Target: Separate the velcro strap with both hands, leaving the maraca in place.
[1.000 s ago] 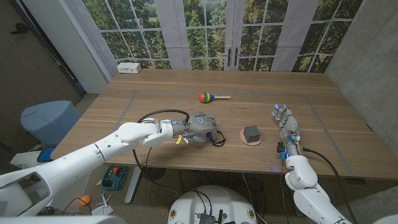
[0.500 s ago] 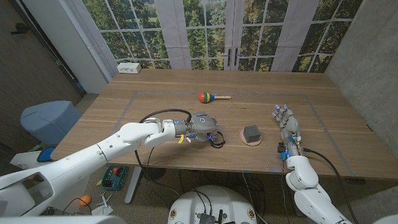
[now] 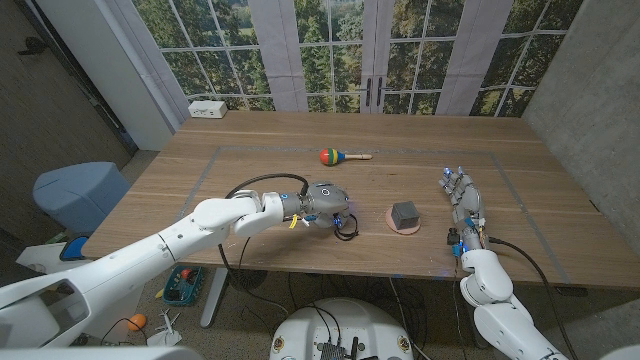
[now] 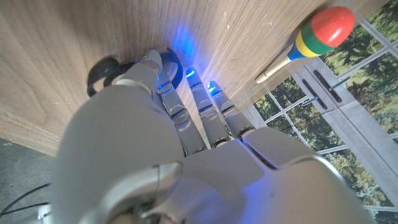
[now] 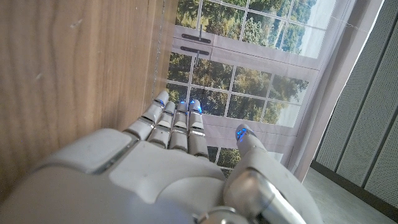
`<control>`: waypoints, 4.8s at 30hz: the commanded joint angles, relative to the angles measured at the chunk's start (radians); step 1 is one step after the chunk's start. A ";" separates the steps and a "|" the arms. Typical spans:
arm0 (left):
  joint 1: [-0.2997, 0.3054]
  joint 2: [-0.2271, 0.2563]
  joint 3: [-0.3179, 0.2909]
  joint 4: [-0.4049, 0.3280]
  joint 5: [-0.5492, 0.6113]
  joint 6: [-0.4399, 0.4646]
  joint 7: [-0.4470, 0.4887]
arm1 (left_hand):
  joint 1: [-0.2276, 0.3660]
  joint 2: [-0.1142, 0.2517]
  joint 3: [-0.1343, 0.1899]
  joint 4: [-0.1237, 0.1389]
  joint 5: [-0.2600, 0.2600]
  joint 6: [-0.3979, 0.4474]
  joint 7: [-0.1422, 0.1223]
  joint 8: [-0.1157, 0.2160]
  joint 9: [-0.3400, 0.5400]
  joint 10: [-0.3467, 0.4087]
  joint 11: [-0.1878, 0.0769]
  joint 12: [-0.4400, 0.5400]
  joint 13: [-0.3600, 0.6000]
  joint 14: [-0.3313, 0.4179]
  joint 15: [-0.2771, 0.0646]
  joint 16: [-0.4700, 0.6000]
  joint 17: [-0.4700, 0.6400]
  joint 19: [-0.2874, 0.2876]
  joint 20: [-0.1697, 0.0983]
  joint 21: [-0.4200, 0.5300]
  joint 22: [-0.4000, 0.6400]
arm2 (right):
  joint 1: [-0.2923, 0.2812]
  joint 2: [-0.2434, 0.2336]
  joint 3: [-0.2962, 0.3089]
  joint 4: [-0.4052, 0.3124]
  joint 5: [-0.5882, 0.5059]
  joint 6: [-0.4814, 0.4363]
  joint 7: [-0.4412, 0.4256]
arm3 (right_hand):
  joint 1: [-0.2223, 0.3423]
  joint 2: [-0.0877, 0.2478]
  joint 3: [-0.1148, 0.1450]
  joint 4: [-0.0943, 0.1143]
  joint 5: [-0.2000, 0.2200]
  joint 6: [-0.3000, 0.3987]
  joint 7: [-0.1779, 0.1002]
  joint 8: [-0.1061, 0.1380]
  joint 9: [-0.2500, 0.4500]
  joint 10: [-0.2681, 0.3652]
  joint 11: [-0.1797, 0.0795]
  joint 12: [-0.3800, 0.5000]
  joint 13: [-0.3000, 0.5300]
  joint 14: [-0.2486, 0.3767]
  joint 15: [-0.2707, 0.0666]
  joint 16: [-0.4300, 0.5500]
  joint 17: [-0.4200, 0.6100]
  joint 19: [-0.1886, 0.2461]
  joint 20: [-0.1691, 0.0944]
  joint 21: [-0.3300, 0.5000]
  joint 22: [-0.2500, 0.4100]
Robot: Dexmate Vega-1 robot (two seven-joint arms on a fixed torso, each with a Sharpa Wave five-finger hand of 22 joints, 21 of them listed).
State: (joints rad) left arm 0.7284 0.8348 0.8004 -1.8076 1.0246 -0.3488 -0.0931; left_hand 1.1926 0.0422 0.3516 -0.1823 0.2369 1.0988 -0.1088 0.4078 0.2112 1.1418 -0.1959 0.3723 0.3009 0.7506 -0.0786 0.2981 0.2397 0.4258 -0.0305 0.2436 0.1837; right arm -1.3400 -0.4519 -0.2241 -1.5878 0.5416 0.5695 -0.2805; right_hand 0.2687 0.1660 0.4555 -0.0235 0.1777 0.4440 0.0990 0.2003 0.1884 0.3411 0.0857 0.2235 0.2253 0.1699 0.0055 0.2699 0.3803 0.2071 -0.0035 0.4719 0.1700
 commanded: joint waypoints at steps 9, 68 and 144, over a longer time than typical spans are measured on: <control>0.025 -0.047 -0.069 -0.001 -0.268 0.136 -0.104 | 0.021 -0.006 -0.004 0.003 0.025 0.023 0.008 0.034 0.037 0.091 -0.018 0.045 0.083 0.027 -0.163 0.015 0.014 0.015 -0.004 -0.001 0.005 | 0.014 0.004 -0.004 0.002 -0.016 -0.005 -0.010 | -0.005 0.005 0.002 -0.008 -0.003 0.008 0.000 0.001 0.002 0.009 -0.002 0.001 0.005 0.007 0.007 0.005 0.001 0.013 0.000 -0.004 0.003; -0.029 -0.125 -0.170 0.162 -1.029 0.172 -0.152 | 0.035 0.001 0.022 0.010 0.130 -0.040 0.022 0.107 0.152 0.080 -0.006 0.068 0.228 0.083 -0.164 0.038 0.068 0.054 0.009 0.013 0.013 | 0.044 -0.007 -0.049 -0.152 -0.212 -0.203 -0.204 | 0.221 -0.019 0.074 -0.157 0.050 0.043 -0.038 0.011 0.002 0.071 -0.045 0.019 0.020 0.116 -0.005 0.037 -0.027 0.095 0.058 -0.038 0.010; -0.117 -0.217 -0.151 0.246 -1.513 0.293 -0.406 | 0.036 0.007 0.012 0.010 0.200 -0.063 0.038 0.131 0.200 0.052 -0.007 0.077 0.338 0.111 -0.164 0.067 0.146 0.073 0.013 0.036 0.023 | -0.041 -0.083 -0.102 -0.412 -0.529 -0.431 -0.316 | 0.539 -0.087 0.095 -0.171 0.085 0.173 -0.123 0.045 0.008 0.168 -0.136 0.053 0.062 0.115 -0.062 0.077 0.011 0.147 0.082 -0.037 0.017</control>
State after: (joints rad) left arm 0.6256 0.6314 0.6462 -1.5775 -0.4229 -0.1065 -0.4606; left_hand 1.2152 0.0334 0.3591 -0.1706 0.4259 1.0377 -0.0768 0.5333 0.4062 1.1676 -0.1698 0.3738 0.3007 0.8525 -0.1090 0.3561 0.3824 0.4954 -0.0179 0.2713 0.2026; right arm -1.3818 -0.5235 -0.3119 -1.9836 0.0479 0.1563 -0.5981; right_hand 0.7978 0.0845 0.5481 -0.1958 0.2592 0.6089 -0.0220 0.2379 0.1931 0.5036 -0.0451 0.2669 0.2847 0.2877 -0.0413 0.3404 0.3878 0.3448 0.0768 0.4367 0.1842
